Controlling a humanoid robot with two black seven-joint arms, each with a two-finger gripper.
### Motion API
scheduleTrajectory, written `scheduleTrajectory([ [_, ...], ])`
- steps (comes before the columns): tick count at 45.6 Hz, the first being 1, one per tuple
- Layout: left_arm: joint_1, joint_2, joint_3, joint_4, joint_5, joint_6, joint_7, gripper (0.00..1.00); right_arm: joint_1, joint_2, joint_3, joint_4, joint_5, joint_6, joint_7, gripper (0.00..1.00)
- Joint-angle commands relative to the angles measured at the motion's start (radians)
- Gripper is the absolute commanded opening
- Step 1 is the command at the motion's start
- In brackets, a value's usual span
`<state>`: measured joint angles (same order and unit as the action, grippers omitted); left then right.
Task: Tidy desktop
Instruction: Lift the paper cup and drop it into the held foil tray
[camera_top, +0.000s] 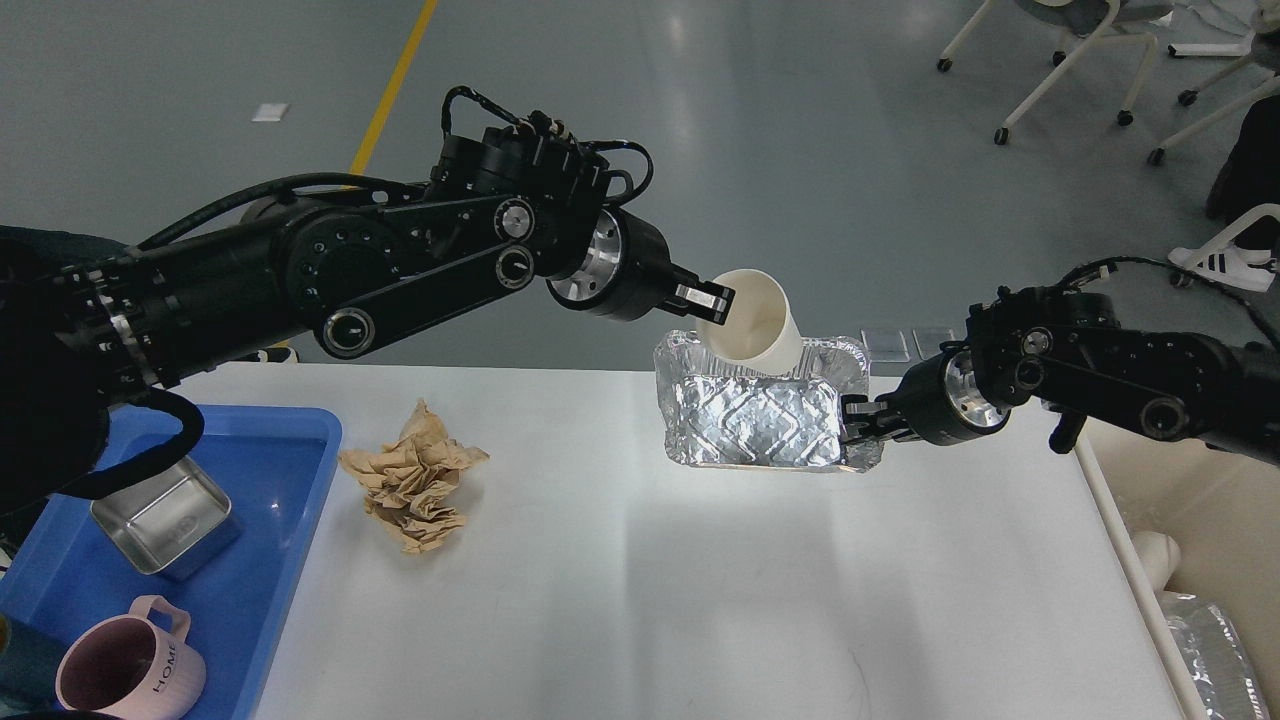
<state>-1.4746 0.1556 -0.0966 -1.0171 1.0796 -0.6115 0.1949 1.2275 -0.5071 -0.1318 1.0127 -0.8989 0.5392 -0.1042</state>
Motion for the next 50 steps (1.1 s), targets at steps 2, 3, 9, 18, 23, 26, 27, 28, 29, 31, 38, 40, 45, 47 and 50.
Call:
scheduleTrajectory([
  [2,0.023,-0.090,0.012,0.054,0.000,0.021,0.012,0.04,-0.002,0.002,0.005,0.000,0.000,-0.001,0.000,0.00],
  [3,0.028,-0.097,0.015,0.060,0.000,0.024,0.017,0.04,-0.002,0.004,0.005,0.000,0.000,-0.001,0.000,0.00],
  [9,0.037,-0.139,0.029,0.101,0.000,0.036,0.026,0.05,-0.002,0.001,0.006,0.000,0.000,0.001,0.000,0.00],
  [18,0.045,-0.172,0.035,0.163,0.000,0.039,0.026,0.06,-0.006,-0.007,0.012,0.001,0.000,0.001,0.001,0.00],
  [23,0.059,-0.189,0.035,0.183,0.000,0.041,0.032,0.09,-0.011,-0.010,0.015,0.001,0.000,-0.001,0.001,0.00],
  [26,0.068,-0.200,0.035,0.195,0.000,0.042,0.046,0.14,-0.013,-0.010,0.018,0.001,0.000,-0.001,0.000,0.00],
  [27,0.071,-0.200,0.035,0.198,0.000,0.042,0.054,0.21,-0.013,-0.010,0.018,0.001,0.000,-0.001,0.001,0.00],
  [28,0.071,-0.202,0.035,0.199,0.000,0.042,0.064,0.32,-0.013,-0.010,0.018,0.001,0.000,-0.001,0.000,0.00],
  [29,0.073,-0.202,0.035,0.201,0.000,0.042,0.076,0.42,-0.013,-0.010,0.018,0.000,0.000,0.001,0.001,0.00],
  [31,0.074,-0.203,0.034,0.201,-0.001,0.047,0.098,0.50,-0.013,-0.008,0.018,0.000,0.000,0.001,0.001,0.00],
  [38,0.086,-0.205,0.025,0.201,-0.012,0.071,0.103,0.58,-0.014,-0.008,0.018,0.000,0.000,0.001,0.001,0.00],
  [40,0.094,-0.205,0.023,0.203,-0.016,0.076,0.103,0.59,-0.016,-0.008,0.018,0.001,0.000,-0.001,0.001,0.00],
  [45,0.097,-0.212,0.021,0.206,-0.029,0.104,0.100,0.60,-0.020,-0.008,0.020,0.000,0.000,-0.001,0.001,0.00],
  [47,0.097,-0.220,0.021,0.206,-0.032,0.114,0.098,0.60,-0.020,-0.008,0.020,0.000,0.000,-0.001,0.001,0.00],
  [50,0.097,-0.223,0.018,0.206,-0.038,0.130,0.095,0.60,-0.022,-0.008,0.020,0.001,0.000,-0.001,0.001,0.00],
])
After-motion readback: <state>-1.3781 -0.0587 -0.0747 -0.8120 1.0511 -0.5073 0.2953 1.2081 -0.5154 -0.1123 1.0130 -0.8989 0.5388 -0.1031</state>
